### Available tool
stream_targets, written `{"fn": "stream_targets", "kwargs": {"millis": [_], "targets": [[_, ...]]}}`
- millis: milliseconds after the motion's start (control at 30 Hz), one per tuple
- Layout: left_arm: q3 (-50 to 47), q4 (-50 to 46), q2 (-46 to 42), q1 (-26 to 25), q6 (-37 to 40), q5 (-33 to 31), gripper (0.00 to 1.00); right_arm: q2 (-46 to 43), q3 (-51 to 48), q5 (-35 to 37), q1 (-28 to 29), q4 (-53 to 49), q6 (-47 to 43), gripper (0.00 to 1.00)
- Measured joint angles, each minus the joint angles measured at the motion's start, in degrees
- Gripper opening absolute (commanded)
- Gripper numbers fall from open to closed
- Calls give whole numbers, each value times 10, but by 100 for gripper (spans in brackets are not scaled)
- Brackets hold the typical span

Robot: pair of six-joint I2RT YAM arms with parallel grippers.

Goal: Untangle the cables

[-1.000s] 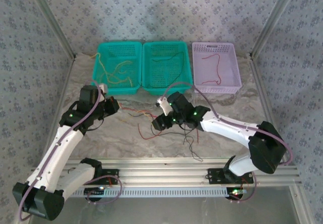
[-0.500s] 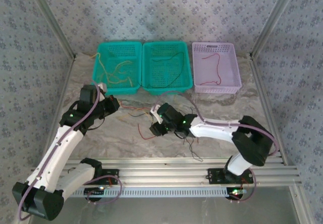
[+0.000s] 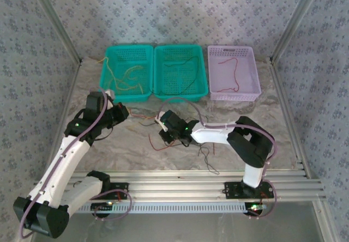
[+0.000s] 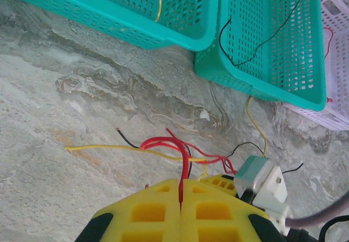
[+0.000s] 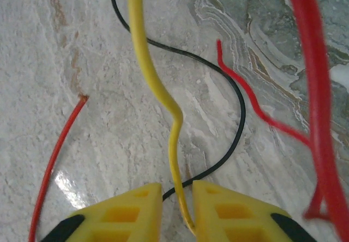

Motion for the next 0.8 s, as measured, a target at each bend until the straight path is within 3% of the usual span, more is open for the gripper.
{"fn": "stream_targets", "kwargs": {"millis": [67,400,633,800], "targets": [[0,0,0,0,0,-5,0,-4,-1,4,0,2,-1,0],[0,-3,0,0,9,-36,0,-157,-66,25,-28,-16,-3,0],[12,-12,17,-2,22,-55,0,-323,-104,-14,-133,-40,13,0],[18,-13,31,-6,29,-56,0,-382,-110,-66,-214,-47,48,0]]}}
